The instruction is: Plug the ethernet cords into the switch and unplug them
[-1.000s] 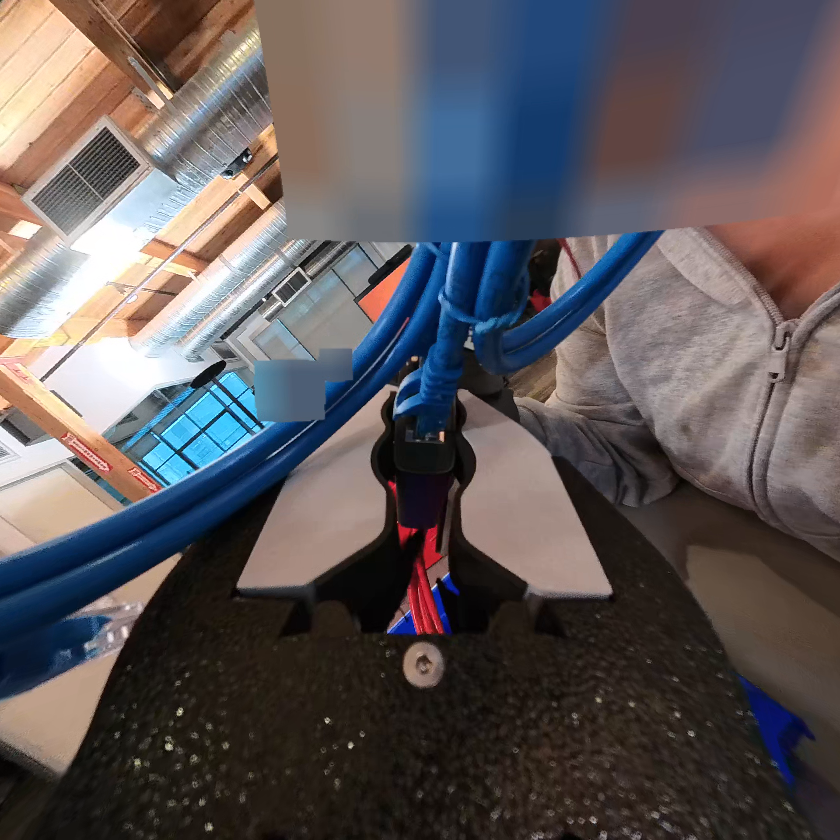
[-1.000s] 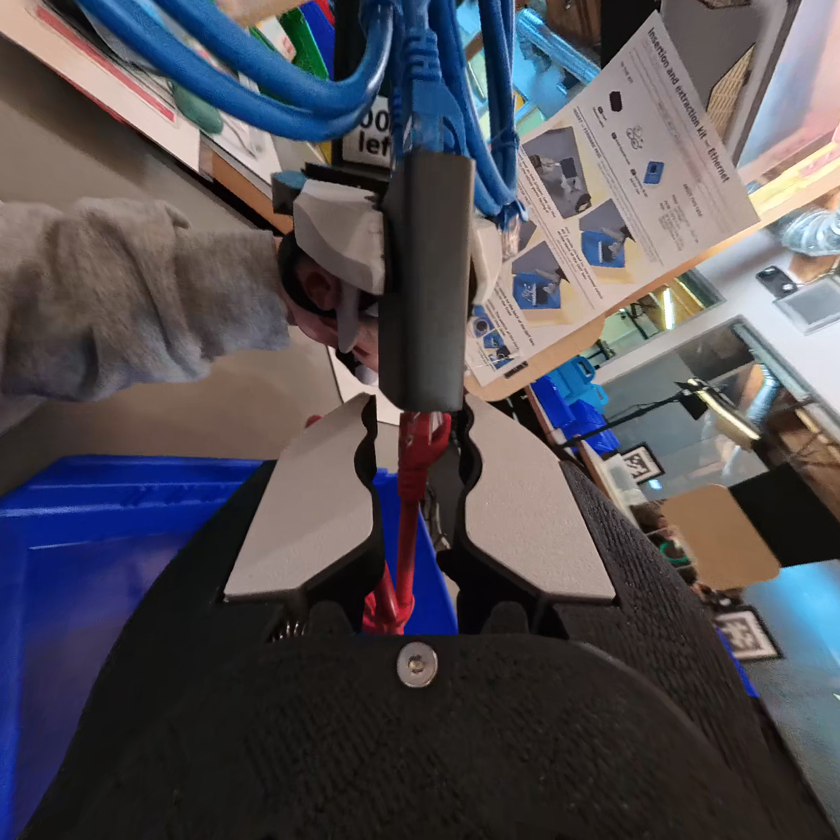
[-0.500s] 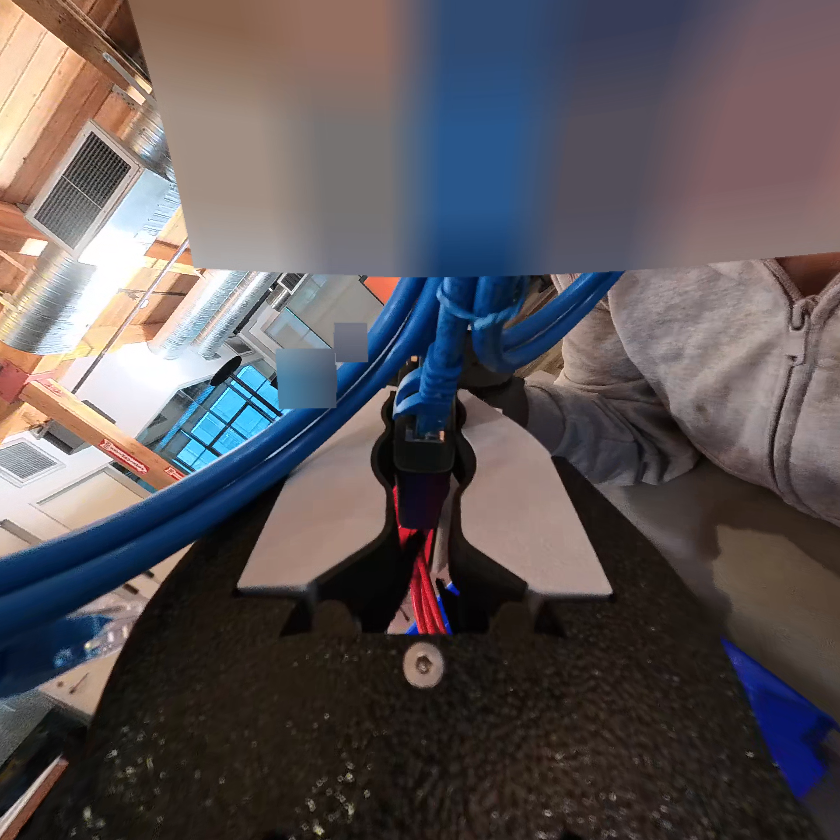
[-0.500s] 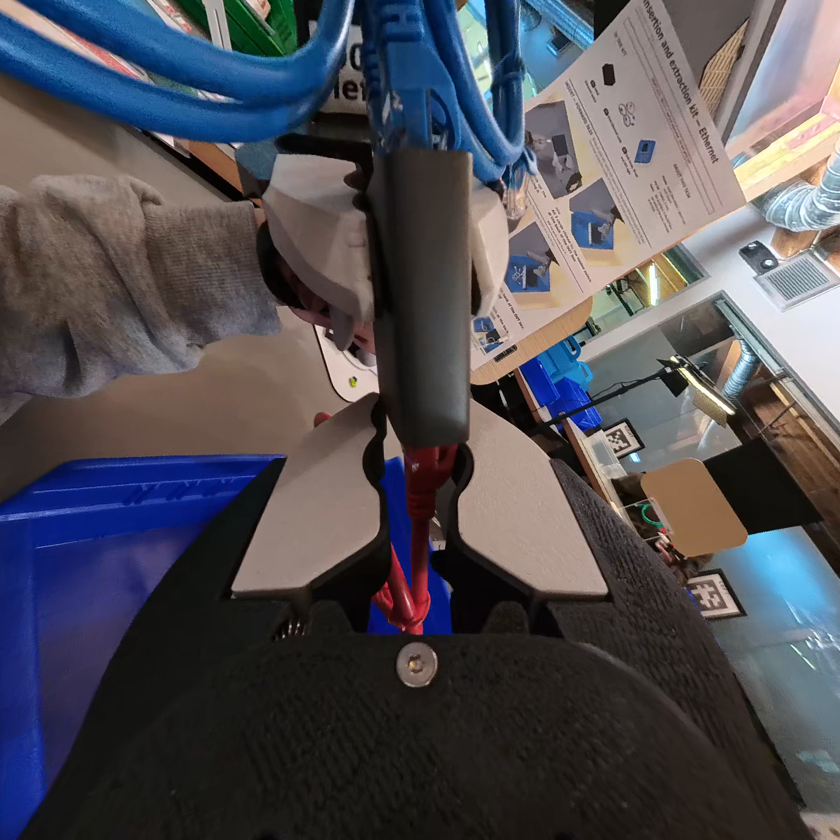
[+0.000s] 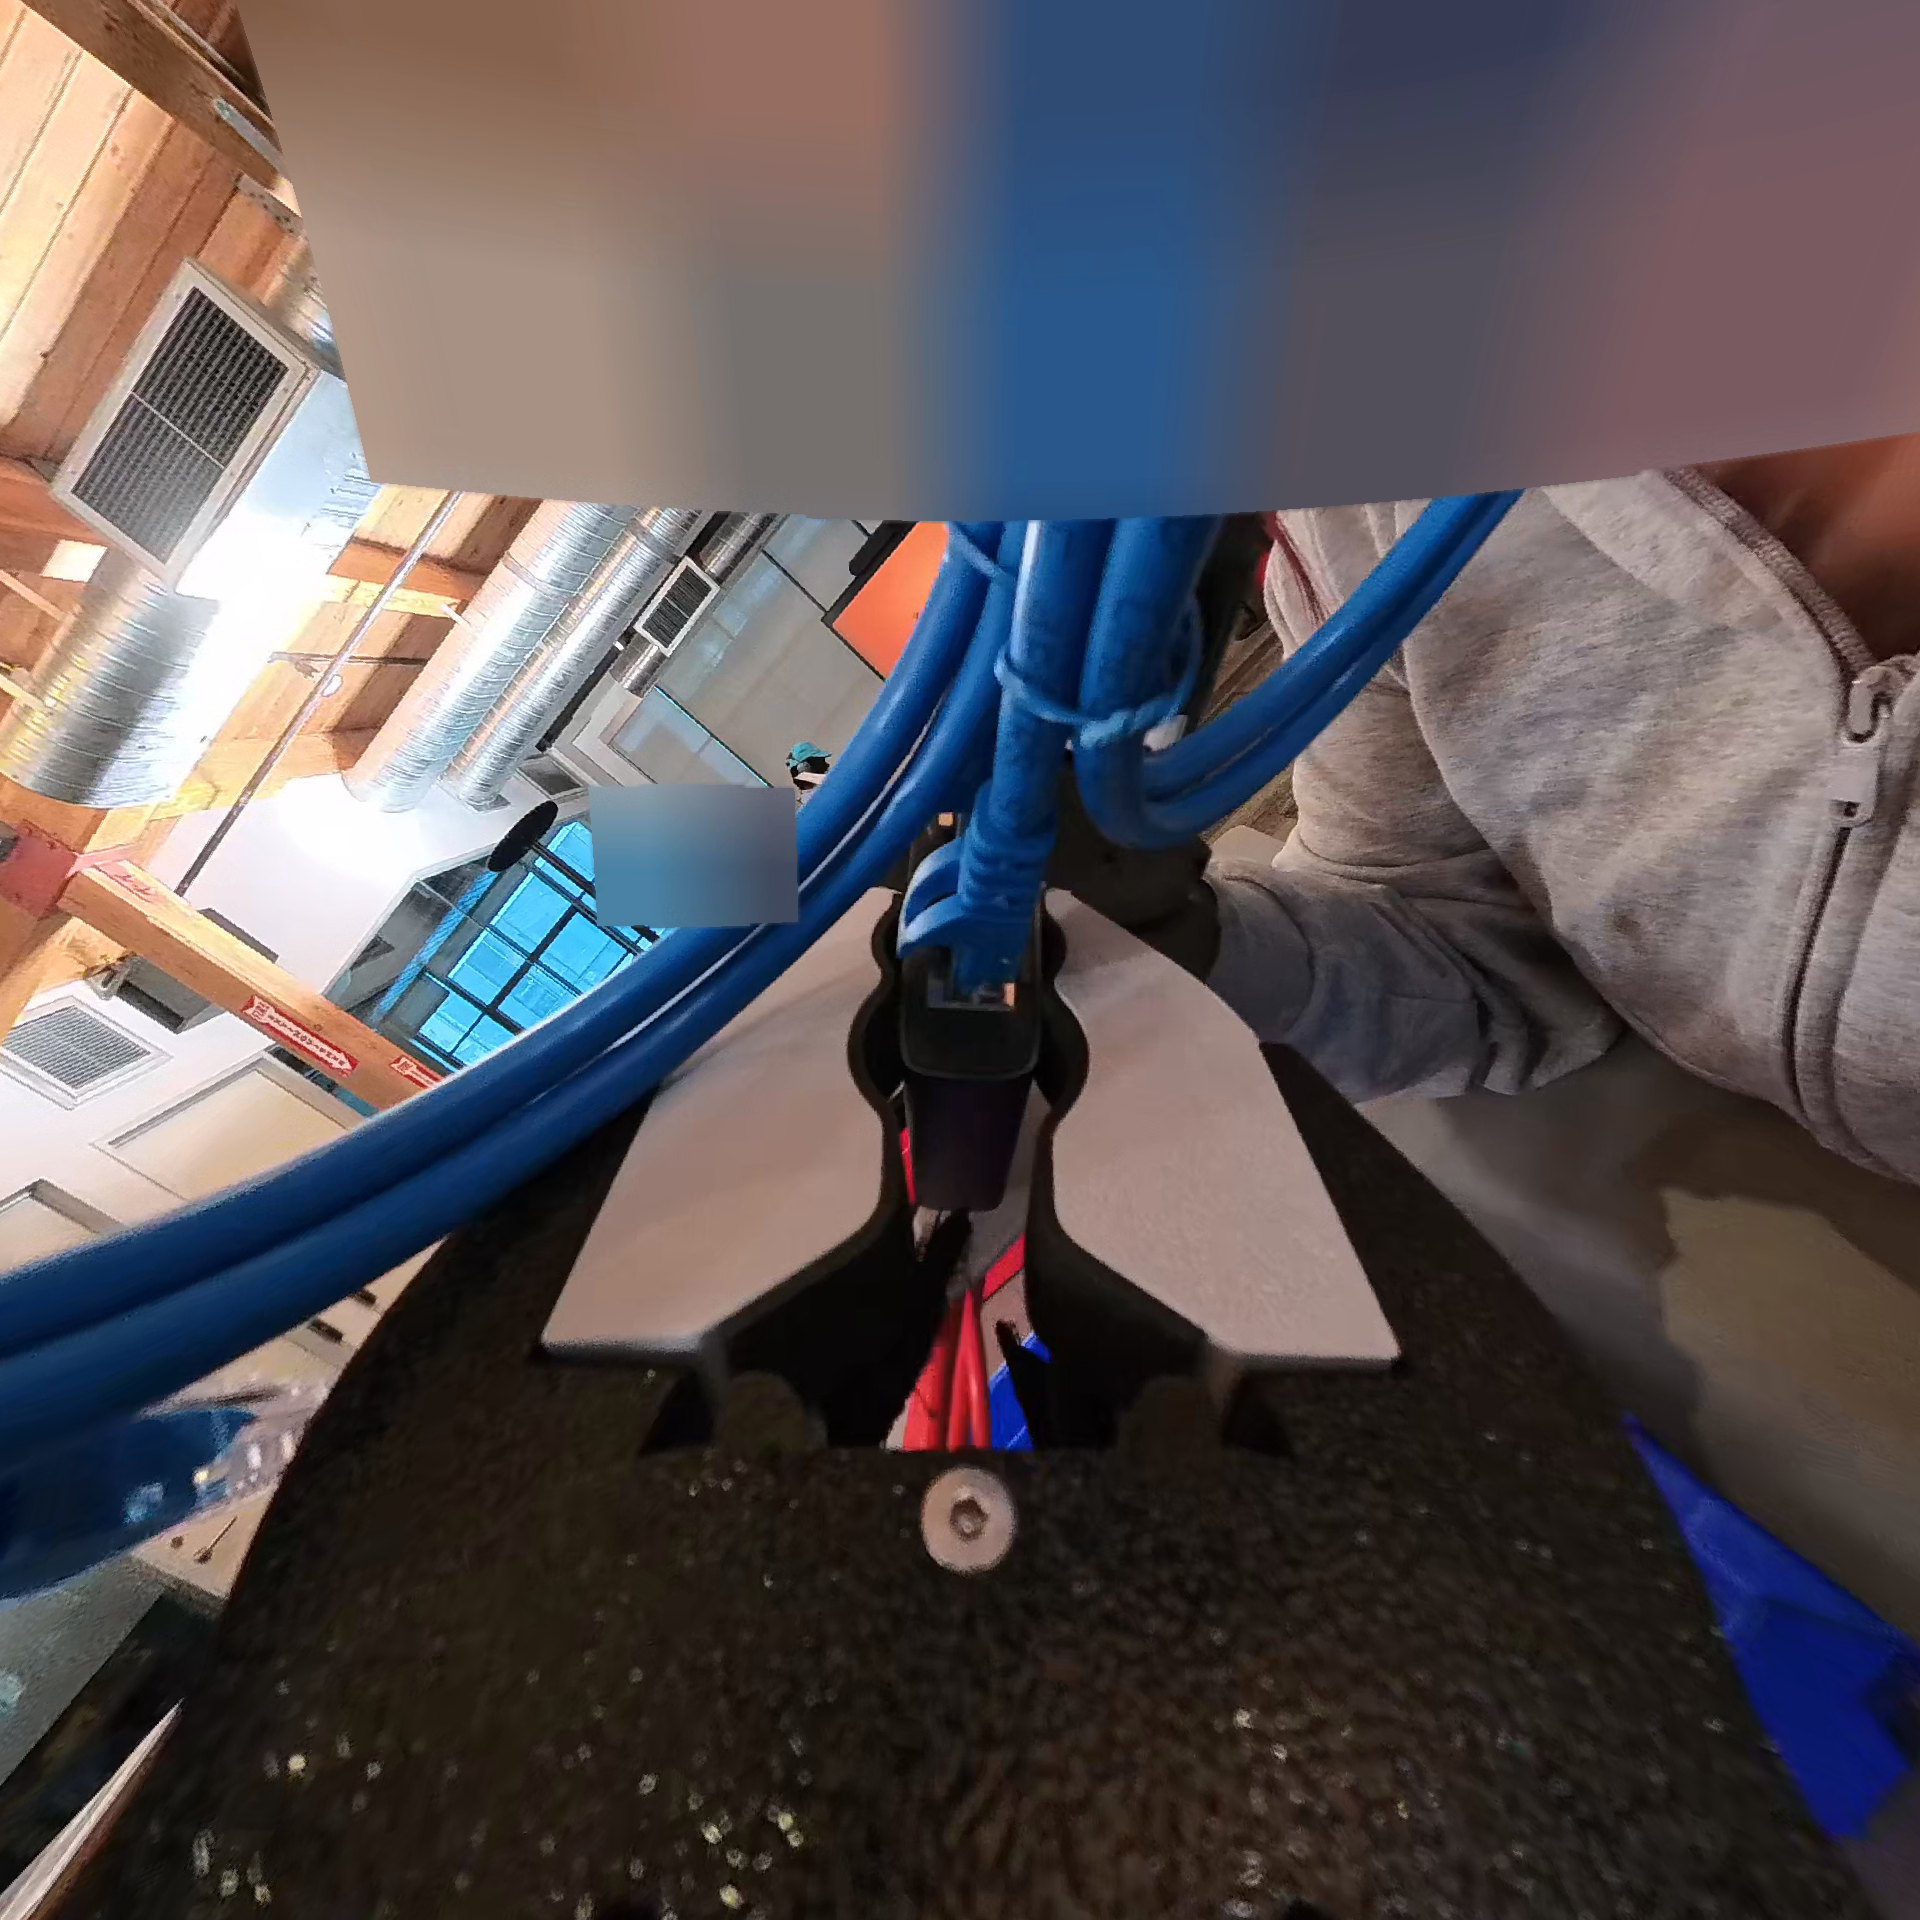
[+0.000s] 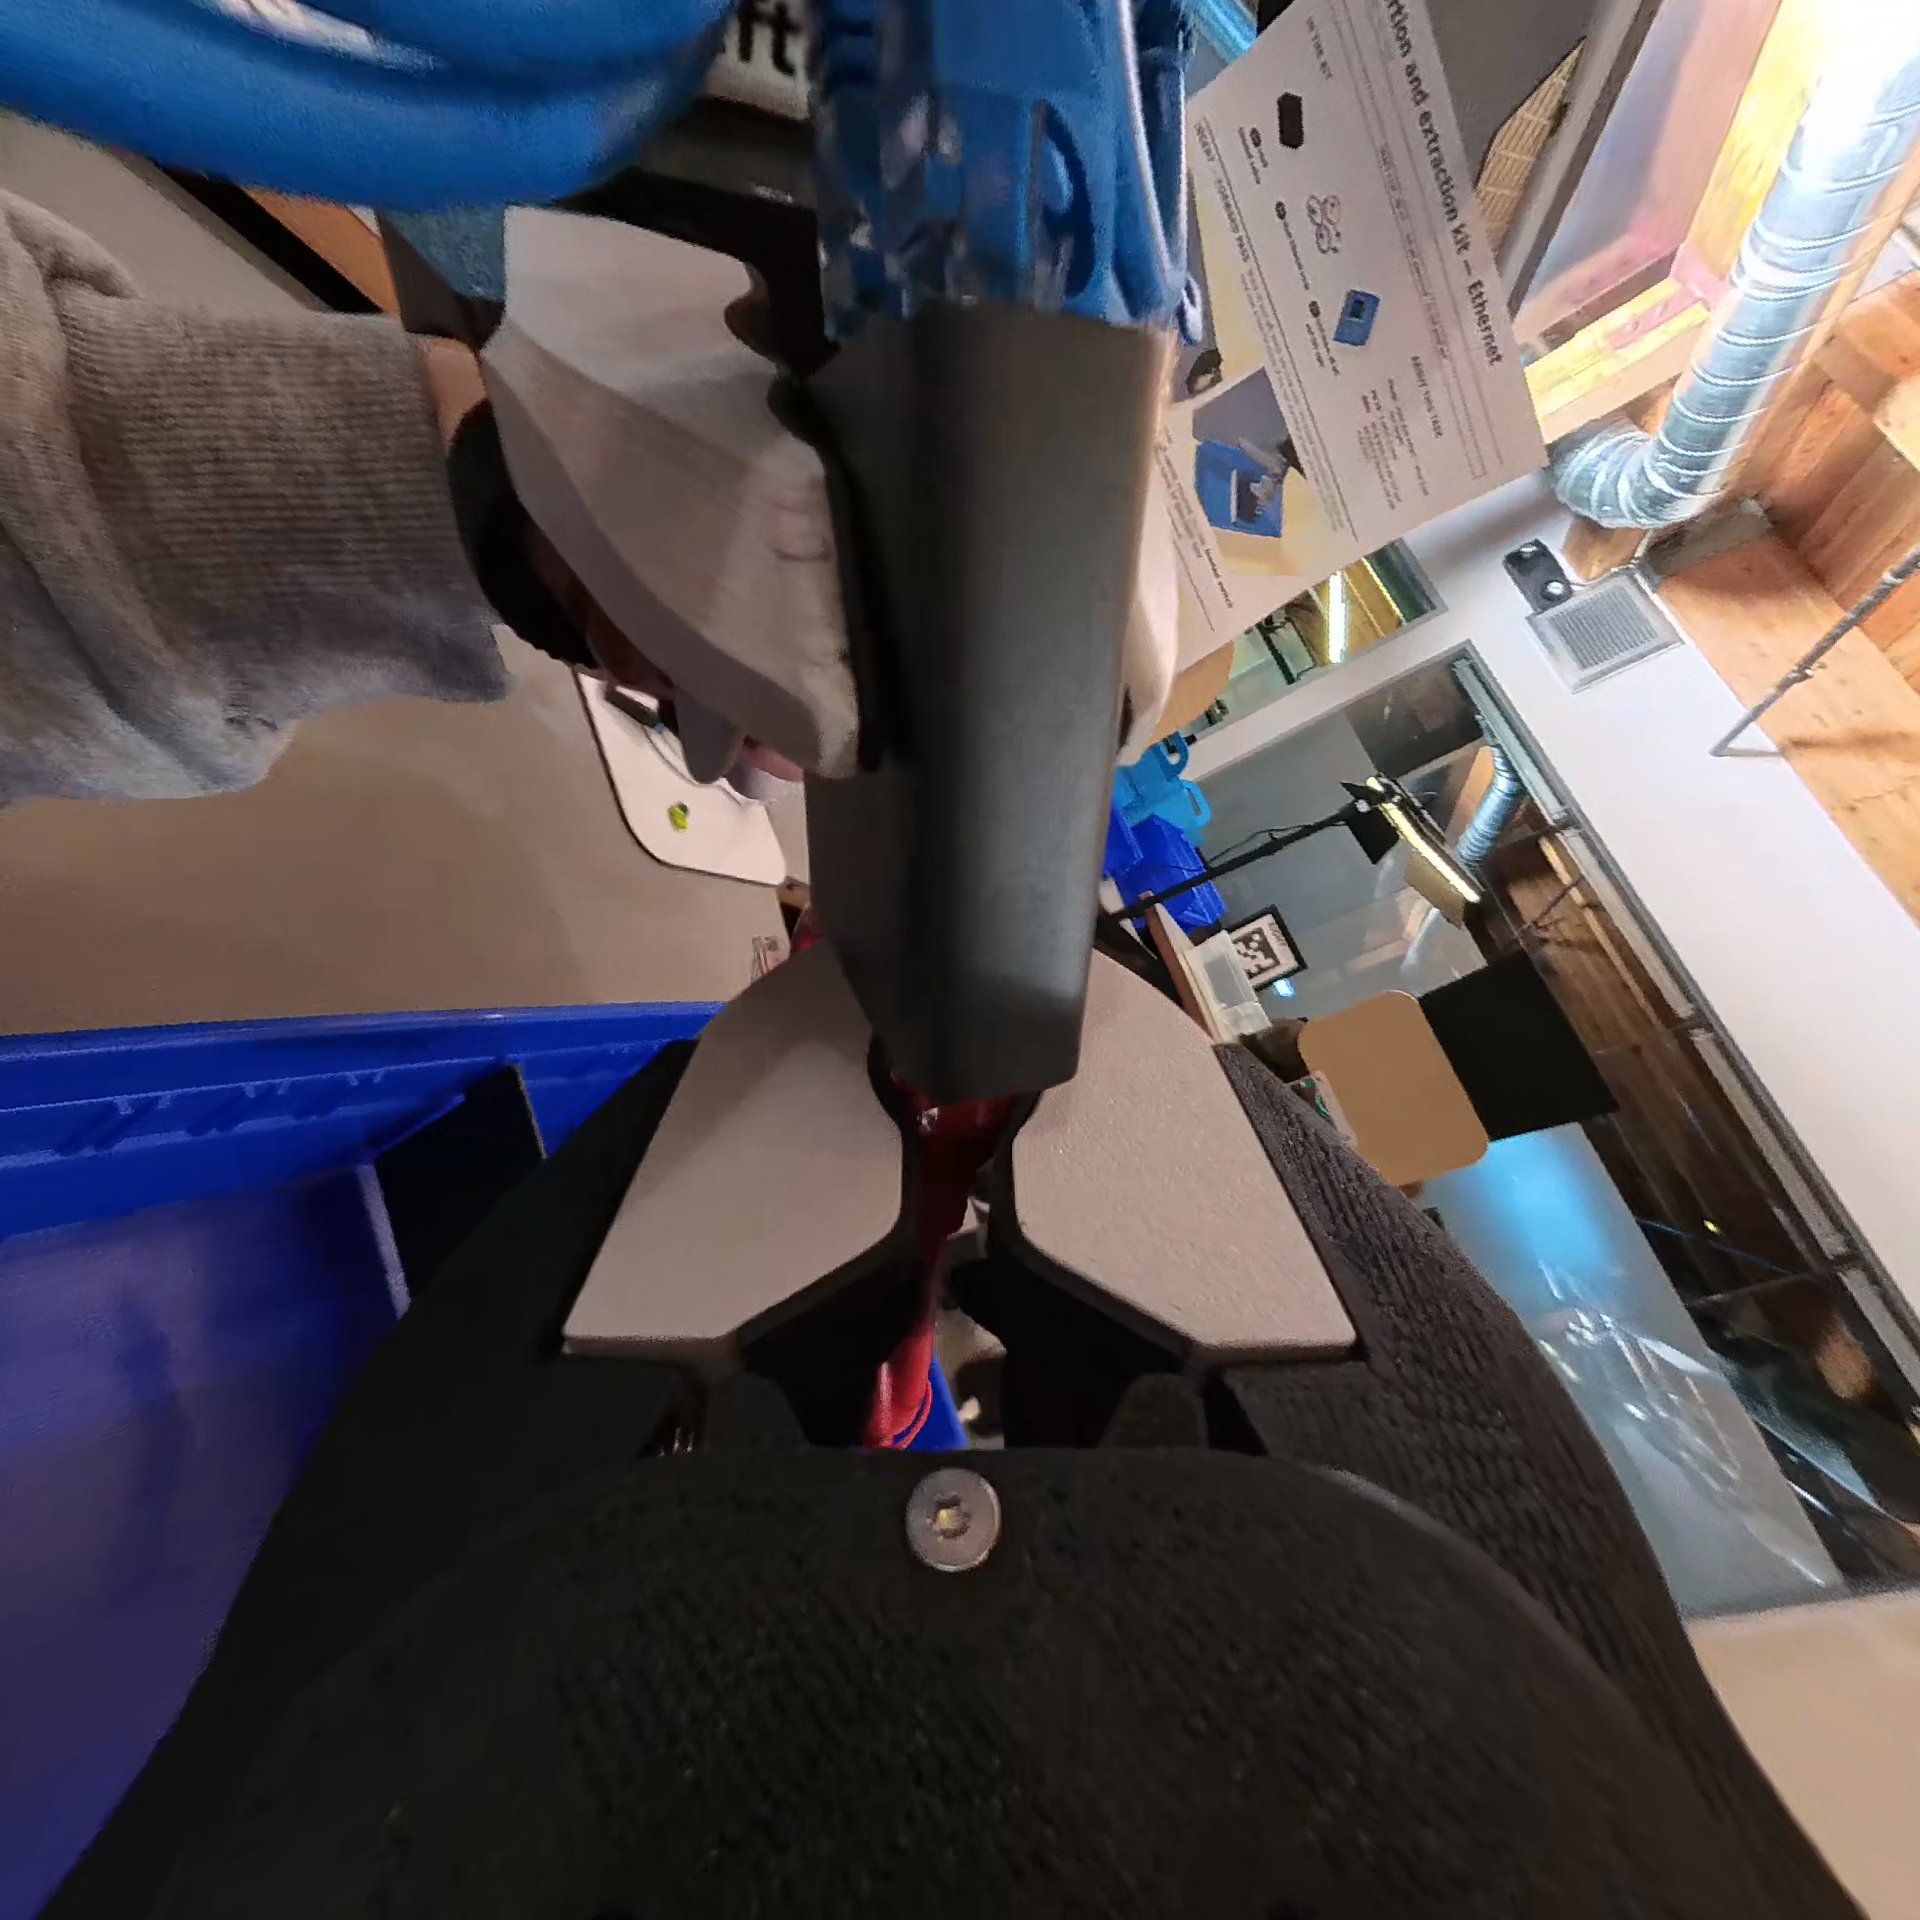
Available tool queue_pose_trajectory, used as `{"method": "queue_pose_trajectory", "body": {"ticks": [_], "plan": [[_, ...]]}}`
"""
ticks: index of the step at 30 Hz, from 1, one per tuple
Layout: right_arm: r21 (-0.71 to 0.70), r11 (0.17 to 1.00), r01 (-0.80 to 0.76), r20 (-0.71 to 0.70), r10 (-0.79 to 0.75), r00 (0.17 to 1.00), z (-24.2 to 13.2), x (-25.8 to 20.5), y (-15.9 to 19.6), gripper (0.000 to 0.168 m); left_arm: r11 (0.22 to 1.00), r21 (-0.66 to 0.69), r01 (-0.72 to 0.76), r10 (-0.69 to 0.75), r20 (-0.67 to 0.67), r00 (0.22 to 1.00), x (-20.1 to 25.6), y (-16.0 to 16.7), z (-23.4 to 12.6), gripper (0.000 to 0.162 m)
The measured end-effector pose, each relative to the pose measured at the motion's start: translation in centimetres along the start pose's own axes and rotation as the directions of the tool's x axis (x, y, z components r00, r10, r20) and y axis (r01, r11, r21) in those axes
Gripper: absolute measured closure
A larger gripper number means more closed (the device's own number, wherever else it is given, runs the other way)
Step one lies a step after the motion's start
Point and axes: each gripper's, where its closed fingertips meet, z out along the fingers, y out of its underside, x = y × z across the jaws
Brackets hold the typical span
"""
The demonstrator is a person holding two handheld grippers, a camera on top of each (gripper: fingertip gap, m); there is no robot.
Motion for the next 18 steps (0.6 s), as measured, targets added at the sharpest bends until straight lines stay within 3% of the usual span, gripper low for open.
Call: {"method": "queue_pose_trajectory", "body": {"ticks": [6, 11, 18], "plan": [[0.03, 0.998, 0.064, -0.038, -0.062, 0.997, -0.1, 0.1, -0.9, 0.162, 0.999, 0.044, 0.017, -0.016, -0.025, 1.0, 0.2, -0.7, -0.3, 0.142], [-0.004, 0.972, 0.234, -0.082, -0.234, 0.969, 0.0, -0.6, -0.4, 0.162, 0.996, 0.009, 0.083, -0.082, -0.083, 0.993, 0.9, -0.1, -0.7, 0.141], [0.032, 0.852, 0.523, -0.052, -0.521, 0.852, -0.7, -1.6, -0.3, 0.162, 0.993, -0.052, 0.11, -0.116, -0.148, 0.982, 2.4, 0.5, -0.4, 0.141]]}}
